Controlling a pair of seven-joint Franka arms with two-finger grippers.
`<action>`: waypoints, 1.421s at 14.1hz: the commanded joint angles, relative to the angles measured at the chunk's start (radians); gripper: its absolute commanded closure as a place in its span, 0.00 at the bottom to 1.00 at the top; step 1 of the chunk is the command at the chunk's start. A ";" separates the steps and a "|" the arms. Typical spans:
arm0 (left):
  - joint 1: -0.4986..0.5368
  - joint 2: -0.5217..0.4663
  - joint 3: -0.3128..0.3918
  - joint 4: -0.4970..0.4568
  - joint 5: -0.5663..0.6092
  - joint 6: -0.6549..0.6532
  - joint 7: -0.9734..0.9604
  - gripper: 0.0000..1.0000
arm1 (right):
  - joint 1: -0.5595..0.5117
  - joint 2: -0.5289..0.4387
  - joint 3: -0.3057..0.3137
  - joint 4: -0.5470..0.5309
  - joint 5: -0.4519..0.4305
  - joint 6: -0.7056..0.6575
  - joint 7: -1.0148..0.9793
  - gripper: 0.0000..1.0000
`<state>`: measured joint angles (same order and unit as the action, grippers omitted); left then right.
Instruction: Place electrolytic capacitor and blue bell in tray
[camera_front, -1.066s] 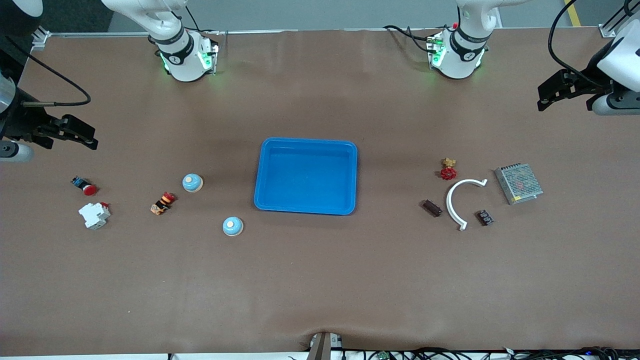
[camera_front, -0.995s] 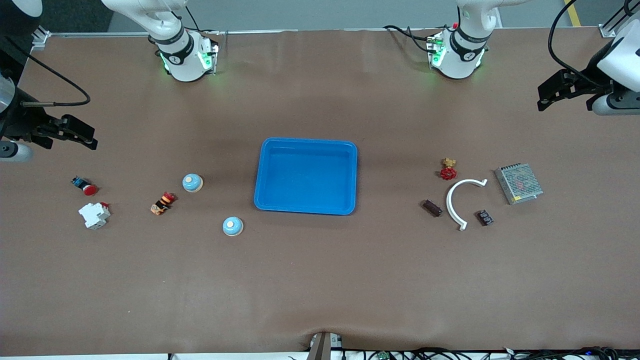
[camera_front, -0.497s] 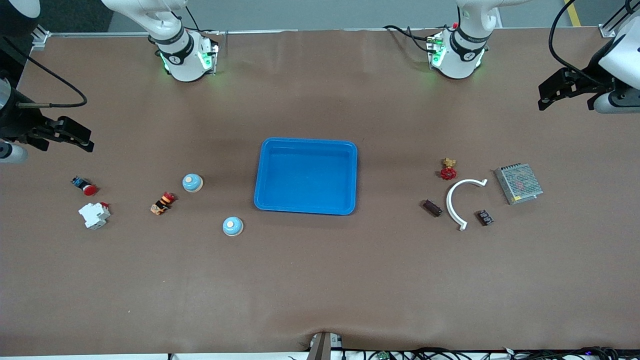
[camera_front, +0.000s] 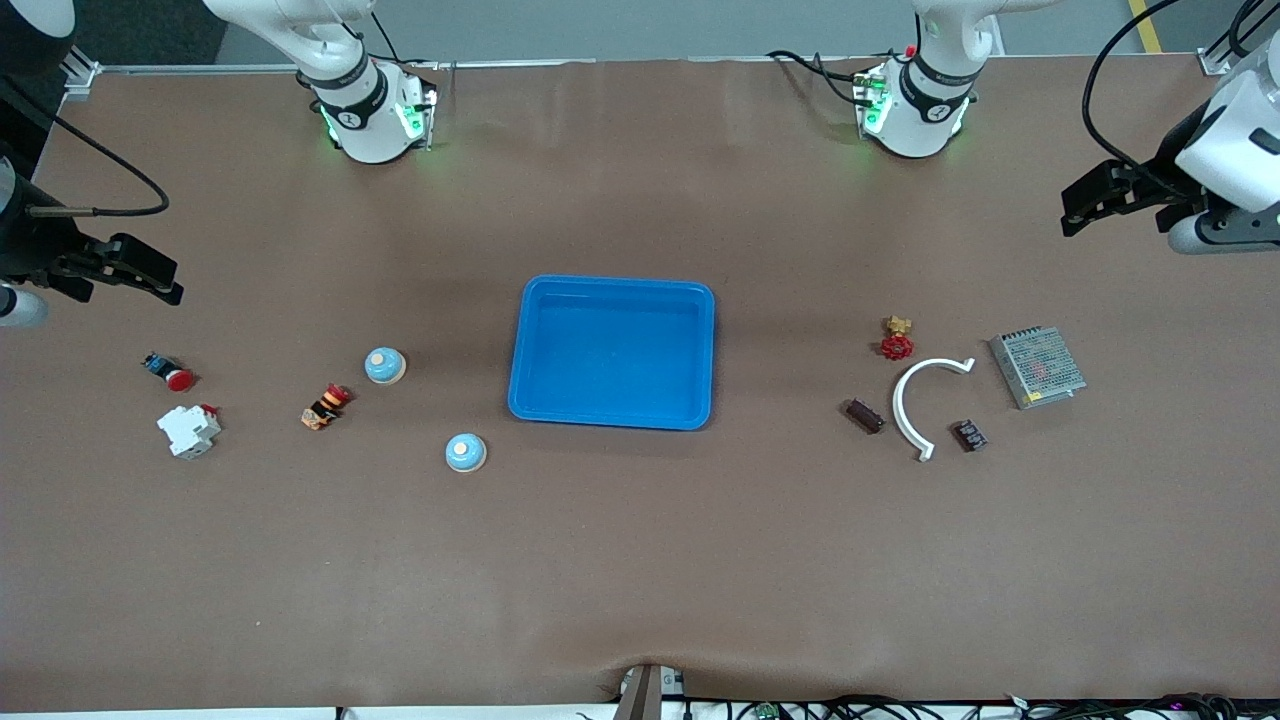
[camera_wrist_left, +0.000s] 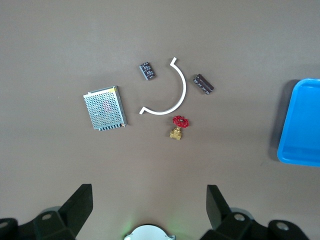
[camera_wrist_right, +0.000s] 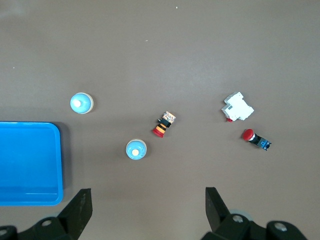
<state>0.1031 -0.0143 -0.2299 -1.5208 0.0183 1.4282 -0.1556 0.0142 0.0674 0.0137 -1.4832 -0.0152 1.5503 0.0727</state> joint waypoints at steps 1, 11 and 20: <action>-0.002 0.026 -0.006 0.007 0.002 0.015 -0.030 0.00 | -0.003 0.005 0.006 0.009 -0.009 0.002 -0.005 0.00; -0.104 0.201 -0.029 -0.165 -0.012 0.288 -0.327 0.00 | -0.006 0.005 0.006 0.006 -0.009 -0.010 -0.005 0.00; -0.103 0.316 -0.055 -0.407 -0.001 0.661 -0.692 0.00 | -0.006 0.006 0.006 0.004 -0.009 -0.004 -0.005 0.00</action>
<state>-0.0144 0.2699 -0.2759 -1.9223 0.0128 2.0524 -0.7929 0.0149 0.0714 0.0151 -1.4845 -0.0152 1.5478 0.0727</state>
